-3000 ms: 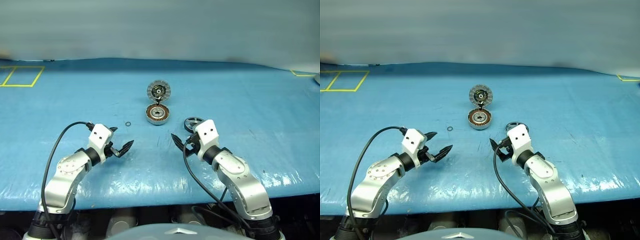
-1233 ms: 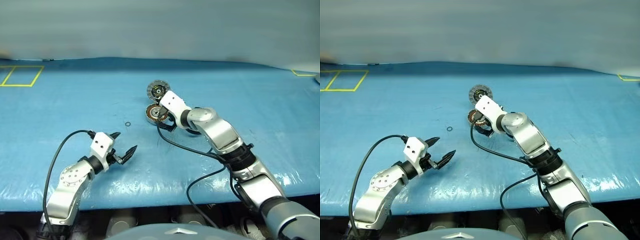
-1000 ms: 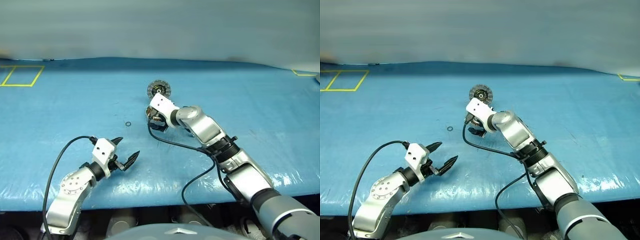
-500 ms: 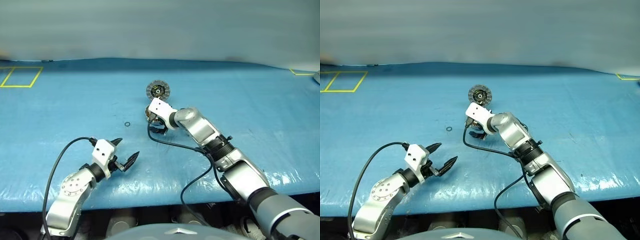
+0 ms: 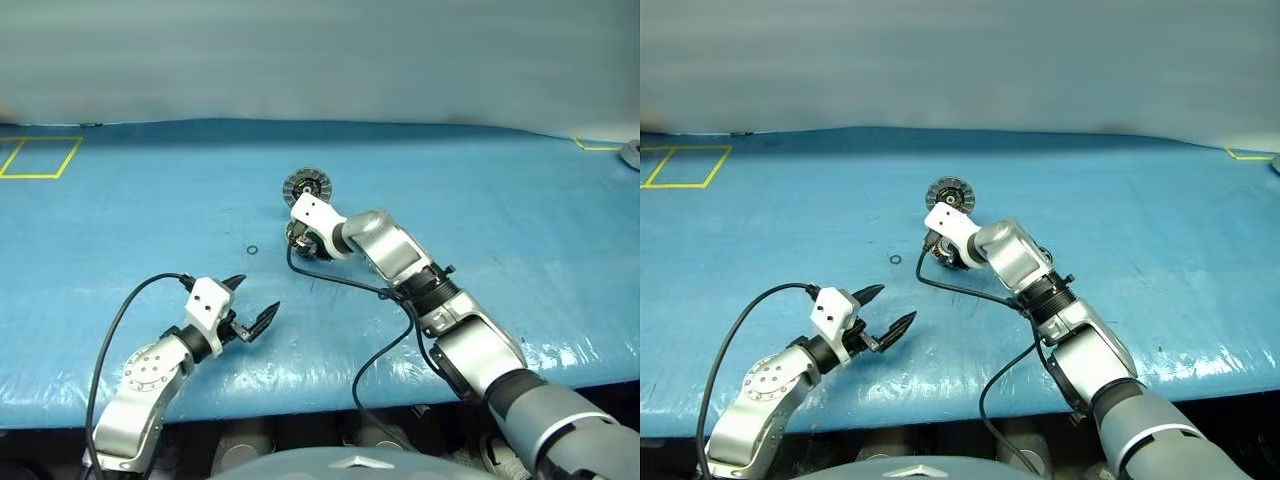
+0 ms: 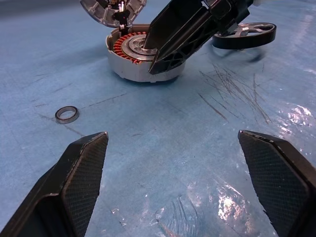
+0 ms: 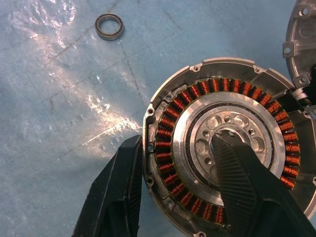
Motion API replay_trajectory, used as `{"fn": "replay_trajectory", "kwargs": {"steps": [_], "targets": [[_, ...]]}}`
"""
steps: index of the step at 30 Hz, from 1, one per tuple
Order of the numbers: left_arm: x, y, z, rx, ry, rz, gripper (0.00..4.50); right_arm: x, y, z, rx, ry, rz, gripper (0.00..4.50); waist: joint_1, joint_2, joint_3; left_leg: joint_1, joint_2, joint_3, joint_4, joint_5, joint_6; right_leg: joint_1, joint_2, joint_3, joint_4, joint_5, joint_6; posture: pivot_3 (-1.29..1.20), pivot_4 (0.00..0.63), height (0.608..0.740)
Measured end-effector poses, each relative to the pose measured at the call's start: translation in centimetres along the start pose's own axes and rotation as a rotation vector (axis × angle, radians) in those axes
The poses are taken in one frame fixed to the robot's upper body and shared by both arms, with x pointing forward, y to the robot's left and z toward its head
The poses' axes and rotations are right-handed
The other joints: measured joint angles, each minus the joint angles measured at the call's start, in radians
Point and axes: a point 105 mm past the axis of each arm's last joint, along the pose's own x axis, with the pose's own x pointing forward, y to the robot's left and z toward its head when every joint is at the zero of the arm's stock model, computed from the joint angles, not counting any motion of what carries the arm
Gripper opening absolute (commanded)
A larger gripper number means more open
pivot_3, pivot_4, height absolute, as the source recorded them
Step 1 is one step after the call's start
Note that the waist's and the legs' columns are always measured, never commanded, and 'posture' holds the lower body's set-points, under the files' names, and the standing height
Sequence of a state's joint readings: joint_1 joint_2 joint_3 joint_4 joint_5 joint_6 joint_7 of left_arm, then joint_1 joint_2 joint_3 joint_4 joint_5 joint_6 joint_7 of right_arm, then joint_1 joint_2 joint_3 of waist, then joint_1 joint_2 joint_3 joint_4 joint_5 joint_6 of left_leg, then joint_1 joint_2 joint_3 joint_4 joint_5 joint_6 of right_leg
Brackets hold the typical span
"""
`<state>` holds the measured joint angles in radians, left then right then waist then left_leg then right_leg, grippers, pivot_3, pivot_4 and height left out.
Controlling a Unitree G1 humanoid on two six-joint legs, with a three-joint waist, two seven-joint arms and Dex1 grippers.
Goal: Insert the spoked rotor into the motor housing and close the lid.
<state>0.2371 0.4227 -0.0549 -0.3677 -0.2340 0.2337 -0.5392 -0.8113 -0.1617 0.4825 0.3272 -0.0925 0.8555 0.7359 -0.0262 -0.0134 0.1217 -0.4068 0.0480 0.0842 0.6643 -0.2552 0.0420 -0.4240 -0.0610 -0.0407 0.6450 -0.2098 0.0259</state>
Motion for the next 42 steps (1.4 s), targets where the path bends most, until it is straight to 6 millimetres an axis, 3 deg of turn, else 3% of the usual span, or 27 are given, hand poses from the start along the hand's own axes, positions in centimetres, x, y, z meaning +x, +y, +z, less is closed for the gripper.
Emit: {"fn": "replay_trajectory", "kwargs": {"steps": [12,30,36,42], "targets": [[-0.5,0.7,0.0,0.008,0.006,0.022,4.50,-1.5,6.8,-1.5,0.137,-0.035,0.051,1.79,0.000,-0.001,-0.011,0.008,0.004,0.000,-0.003,-0.002,-0.004,0.001,0.000,-0.002,-0.001,-0.003,-0.004,0.00,0.150,0.740],[-0.4,0.9,0.5,0.029,-0.001,0.000,4.50,-3.4,9.4,-2.3,0.248,-0.043,-0.002,1.79,0.009,-0.001,-0.011,0.005,0.004,-0.001,-0.005,-0.004,-0.005,-0.002,-0.002,-0.003,-0.002,-0.006,-0.005,0.00,0.150,0.740],[-0.4,0.9,0.5,0.025,-0.002,-0.003,4.50,-4.0,9.6,-1.8,0.256,-0.049,-0.012,3.73,0.009,0.001,-0.004,0.002,0.003,-0.001,-0.005,-0.004,-0.005,-0.004,-0.001,-0.003,-0.002,-0.007,-0.005,0.00,0.150,0.740],[-0.5,0.9,0.4,0.024,0.011,-0.016,4.50,-5.7,9.4,-1.0,0.273,-0.053,-0.024,3.73,0.009,0.002,0.003,-0.008,0.003,-0.003,-0.003,-0.004,-0.005,-0.008,0.001,-0.005,-0.002,-0.006,-0.005,0.00,0.150,0.740]]}}
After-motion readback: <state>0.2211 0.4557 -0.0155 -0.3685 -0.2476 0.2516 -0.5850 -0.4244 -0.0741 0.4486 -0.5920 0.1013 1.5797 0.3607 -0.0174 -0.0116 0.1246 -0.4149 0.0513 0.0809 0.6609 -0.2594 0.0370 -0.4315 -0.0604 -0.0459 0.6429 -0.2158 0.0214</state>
